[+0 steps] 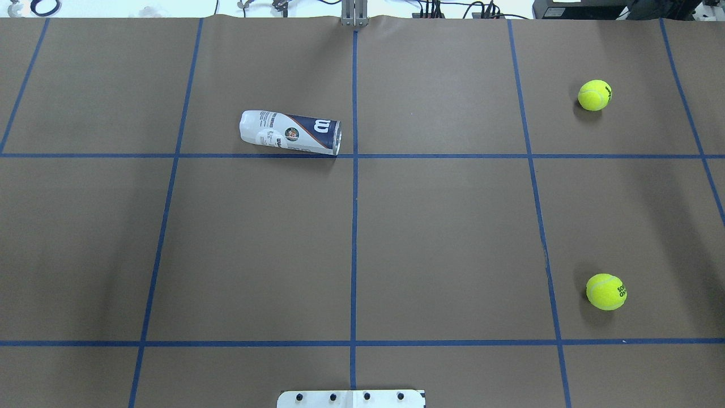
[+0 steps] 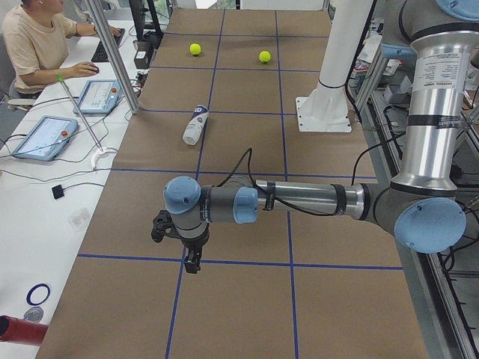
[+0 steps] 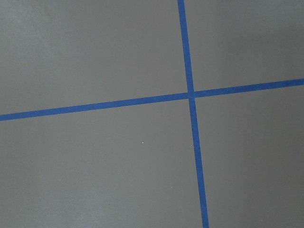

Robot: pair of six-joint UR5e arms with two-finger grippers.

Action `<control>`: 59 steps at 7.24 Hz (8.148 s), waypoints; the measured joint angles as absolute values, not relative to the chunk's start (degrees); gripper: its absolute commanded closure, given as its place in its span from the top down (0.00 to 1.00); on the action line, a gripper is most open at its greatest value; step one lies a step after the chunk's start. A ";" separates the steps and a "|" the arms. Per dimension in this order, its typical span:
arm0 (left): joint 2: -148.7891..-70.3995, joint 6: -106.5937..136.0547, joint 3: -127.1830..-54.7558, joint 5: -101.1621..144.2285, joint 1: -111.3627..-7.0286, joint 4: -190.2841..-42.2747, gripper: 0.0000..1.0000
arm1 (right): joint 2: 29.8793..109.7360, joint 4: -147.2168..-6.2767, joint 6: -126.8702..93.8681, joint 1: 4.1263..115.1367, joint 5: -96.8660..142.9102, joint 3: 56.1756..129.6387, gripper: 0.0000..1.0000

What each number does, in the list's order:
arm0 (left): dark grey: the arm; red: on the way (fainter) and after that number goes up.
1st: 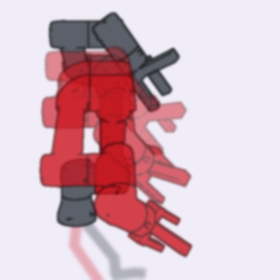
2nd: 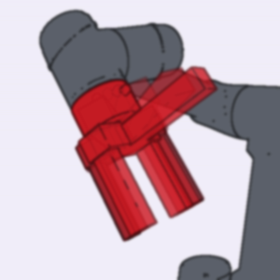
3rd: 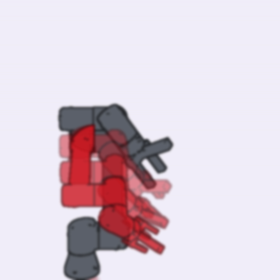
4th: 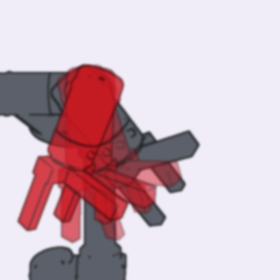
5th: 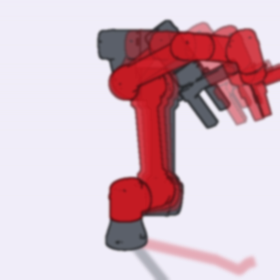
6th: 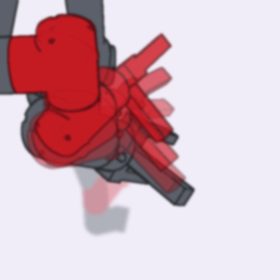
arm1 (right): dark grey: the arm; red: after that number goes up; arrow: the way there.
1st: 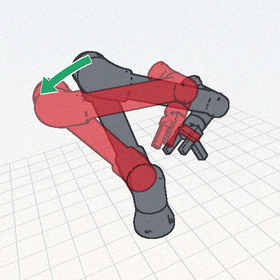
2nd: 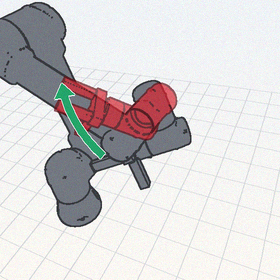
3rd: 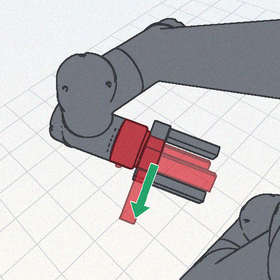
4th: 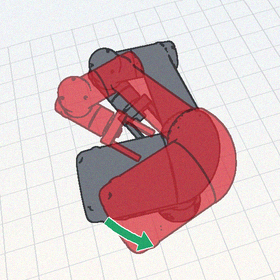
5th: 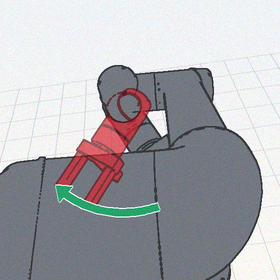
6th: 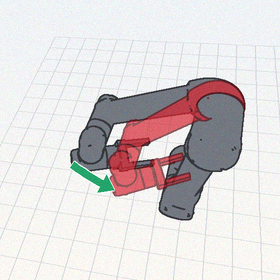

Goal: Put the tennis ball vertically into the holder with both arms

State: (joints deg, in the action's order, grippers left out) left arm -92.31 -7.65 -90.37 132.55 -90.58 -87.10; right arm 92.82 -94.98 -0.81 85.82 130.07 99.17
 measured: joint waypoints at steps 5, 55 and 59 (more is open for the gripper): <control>-93.05 -7.68 -92.12 132.30 -90.30 -89.03 0.99 | 91.38 -89.81 -1.39 85.21 130.27 98.49 1.00; -133.87 29.74 -66.78 87.41 -34.33 -189.30 0.69 | 89.61 -80.42 -1.81 83.93 131.48 96.34 1.00; -134.79 29.76 -57.56 83.11 -30.39 -200.96 0.77 | 89.15 -80.42 -2.02 83.93 131.48 96.42 1.00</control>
State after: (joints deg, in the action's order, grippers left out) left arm -134.79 29.76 -57.56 83.11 -30.39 -200.96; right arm 89.15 -80.42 -2.02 83.93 131.48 96.42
